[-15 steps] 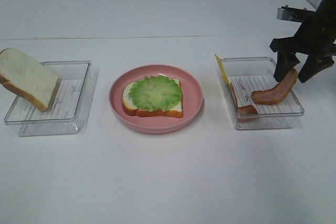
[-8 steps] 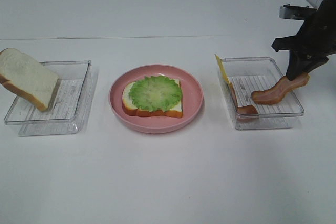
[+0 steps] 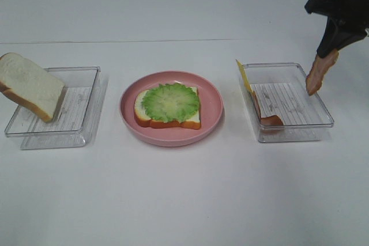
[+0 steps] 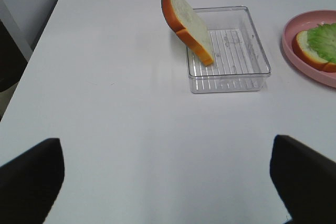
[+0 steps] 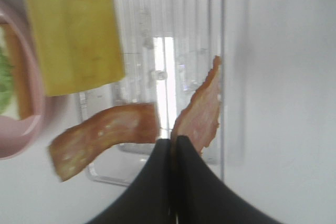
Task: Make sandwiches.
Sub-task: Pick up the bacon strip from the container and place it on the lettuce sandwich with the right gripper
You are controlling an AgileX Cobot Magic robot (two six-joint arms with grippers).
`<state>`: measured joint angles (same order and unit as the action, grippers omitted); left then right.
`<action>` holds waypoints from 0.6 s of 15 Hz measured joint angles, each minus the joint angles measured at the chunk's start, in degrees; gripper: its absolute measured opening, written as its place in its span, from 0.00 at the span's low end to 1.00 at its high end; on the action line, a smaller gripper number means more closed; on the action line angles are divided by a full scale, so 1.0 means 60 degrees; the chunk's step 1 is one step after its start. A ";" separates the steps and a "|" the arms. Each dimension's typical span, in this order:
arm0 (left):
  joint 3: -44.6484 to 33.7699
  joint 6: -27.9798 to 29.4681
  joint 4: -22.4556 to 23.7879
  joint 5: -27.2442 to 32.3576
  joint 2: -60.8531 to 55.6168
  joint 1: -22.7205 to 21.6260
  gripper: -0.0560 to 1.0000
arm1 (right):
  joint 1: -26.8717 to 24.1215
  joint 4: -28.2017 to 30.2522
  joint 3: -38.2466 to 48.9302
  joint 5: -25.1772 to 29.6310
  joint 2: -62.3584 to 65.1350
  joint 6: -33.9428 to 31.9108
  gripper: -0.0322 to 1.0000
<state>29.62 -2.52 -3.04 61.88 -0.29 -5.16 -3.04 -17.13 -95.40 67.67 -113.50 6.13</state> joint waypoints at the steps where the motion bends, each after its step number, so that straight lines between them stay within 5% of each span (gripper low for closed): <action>1: 0.0000 0.0000 0.0000 0.0000 0.0000 0.0000 0.99 | 0.0076 -0.0544 0.0000 0.0086 0.0382 -0.0010 0.05; 5: 0.0000 0.0000 0.0000 0.0000 0.0000 0.0000 0.99 | 0.1232 -0.2187 0.0000 0.0076 0.0831 0.0029 0.05; 9: 0.0000 0.0000 0.0000 0.0000 0.0000 0.0000 0.99 | 0.3342 -0.3352 0.0000 -0.1318 0.0659 0.0029 0.05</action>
<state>29.62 -2.52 -3.04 61.88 -0.29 -5.16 17.02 -37.24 -95.40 59.76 -109.55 6.30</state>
